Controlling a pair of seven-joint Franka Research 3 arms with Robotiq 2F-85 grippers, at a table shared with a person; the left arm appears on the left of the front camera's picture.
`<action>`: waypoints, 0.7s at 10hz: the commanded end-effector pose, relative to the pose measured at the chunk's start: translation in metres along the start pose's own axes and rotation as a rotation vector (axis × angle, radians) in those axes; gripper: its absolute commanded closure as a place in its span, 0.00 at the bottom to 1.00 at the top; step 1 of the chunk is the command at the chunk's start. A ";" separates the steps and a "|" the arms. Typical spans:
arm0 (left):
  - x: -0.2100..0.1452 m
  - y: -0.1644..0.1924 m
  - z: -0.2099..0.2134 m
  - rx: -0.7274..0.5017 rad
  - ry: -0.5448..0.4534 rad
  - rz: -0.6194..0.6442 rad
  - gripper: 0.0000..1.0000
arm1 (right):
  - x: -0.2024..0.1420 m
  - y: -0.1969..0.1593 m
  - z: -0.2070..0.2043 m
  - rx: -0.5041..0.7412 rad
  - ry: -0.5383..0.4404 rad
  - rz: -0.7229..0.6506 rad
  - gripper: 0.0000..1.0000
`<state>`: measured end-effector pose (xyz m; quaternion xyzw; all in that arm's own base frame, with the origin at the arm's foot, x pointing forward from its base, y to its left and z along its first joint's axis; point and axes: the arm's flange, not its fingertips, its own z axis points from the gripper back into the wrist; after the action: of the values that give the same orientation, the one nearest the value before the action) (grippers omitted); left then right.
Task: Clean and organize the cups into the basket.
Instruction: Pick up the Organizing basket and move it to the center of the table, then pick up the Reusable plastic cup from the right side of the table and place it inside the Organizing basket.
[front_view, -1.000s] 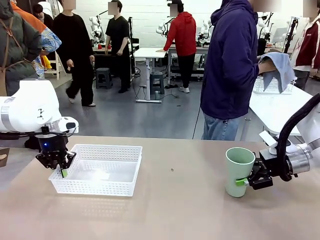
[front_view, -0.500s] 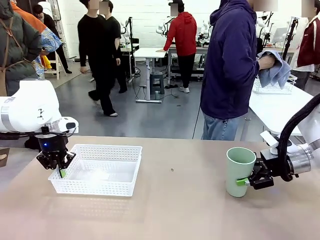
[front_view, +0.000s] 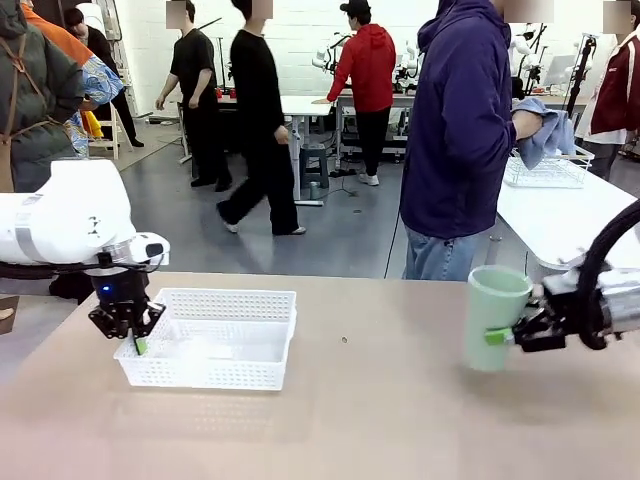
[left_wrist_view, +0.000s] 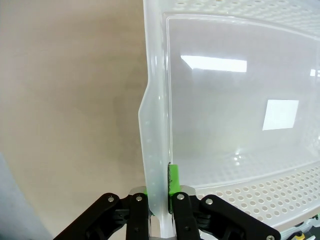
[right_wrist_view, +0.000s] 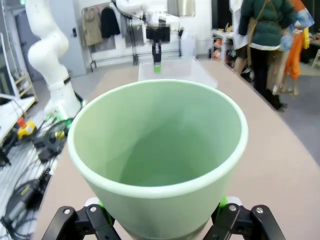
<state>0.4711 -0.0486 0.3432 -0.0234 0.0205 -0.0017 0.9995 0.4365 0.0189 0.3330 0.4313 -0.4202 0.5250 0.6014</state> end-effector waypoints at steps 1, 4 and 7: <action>0.015 -0.042 0.004 0.008 0.005 0.022 1.00 | 0.064 0.046 0.038 -0.113 -0.034 0.002 0.89; 0.028 -0.107 0.008 0.029 0.020 0.051 1.00 | 0.134 0.077 0.083 -0.201 -0.062 0.037 0.89; 0.026 -0.174 0.012 0.048 0.017 0.032 1.00 | 0.173 0.097 0.099 -0.233 -0.029 0.023 0.89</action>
<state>0.4905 -0.2081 0.3583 -0.0142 0.0279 0.0123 0.9994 0.3527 -0.0244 0.5330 0.3590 -0.5102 0.4771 0.6190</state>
